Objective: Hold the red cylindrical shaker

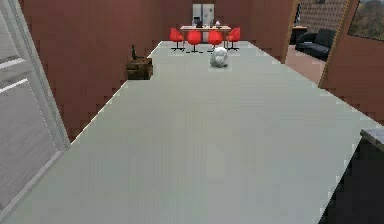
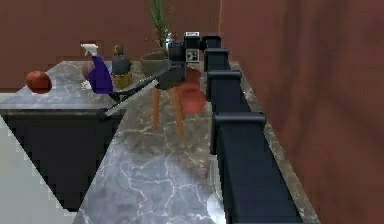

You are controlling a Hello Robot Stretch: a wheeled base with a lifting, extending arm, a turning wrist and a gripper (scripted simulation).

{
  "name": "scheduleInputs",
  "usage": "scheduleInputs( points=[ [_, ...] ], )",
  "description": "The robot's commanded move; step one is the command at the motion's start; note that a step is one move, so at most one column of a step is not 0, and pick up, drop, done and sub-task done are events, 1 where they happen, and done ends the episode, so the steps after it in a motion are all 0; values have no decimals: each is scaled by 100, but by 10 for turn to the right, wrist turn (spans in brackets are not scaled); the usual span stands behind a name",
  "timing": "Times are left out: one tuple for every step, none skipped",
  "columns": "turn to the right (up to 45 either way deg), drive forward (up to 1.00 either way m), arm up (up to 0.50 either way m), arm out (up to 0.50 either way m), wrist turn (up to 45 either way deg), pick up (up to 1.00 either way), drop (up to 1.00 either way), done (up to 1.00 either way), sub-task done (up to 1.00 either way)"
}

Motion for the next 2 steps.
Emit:
scheduleInputs(
  points=[
    [0, 0, 0, 0, 450, 0, 0, 0, 0],
    [0, 0, 0, 0, 450, 0, 0, 0, 0]
  ],
)
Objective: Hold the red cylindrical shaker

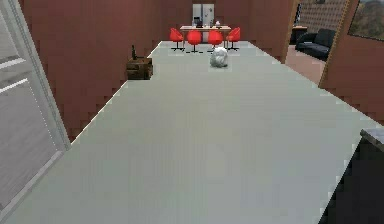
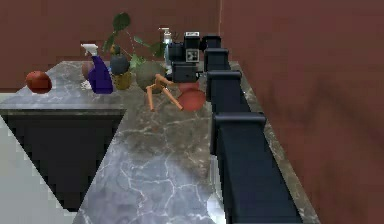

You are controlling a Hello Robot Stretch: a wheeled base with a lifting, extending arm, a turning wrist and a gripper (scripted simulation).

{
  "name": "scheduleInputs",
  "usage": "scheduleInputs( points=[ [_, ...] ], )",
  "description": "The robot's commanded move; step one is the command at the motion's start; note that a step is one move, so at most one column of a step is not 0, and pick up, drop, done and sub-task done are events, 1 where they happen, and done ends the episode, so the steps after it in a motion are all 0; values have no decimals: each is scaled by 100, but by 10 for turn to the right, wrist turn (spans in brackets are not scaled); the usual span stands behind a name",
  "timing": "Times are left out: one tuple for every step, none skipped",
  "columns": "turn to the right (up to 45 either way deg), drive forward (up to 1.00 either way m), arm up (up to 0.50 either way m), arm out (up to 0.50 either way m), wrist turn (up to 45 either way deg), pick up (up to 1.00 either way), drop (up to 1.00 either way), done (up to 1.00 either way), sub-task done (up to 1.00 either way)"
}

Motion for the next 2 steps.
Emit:
scheduleInputs(
  points=[
    [0, 0, 0, 0, 0, 100, 0, 0, 0],
    [0, 0, 0, 0, 0, 0, 0, 100, 0]
  ],
)
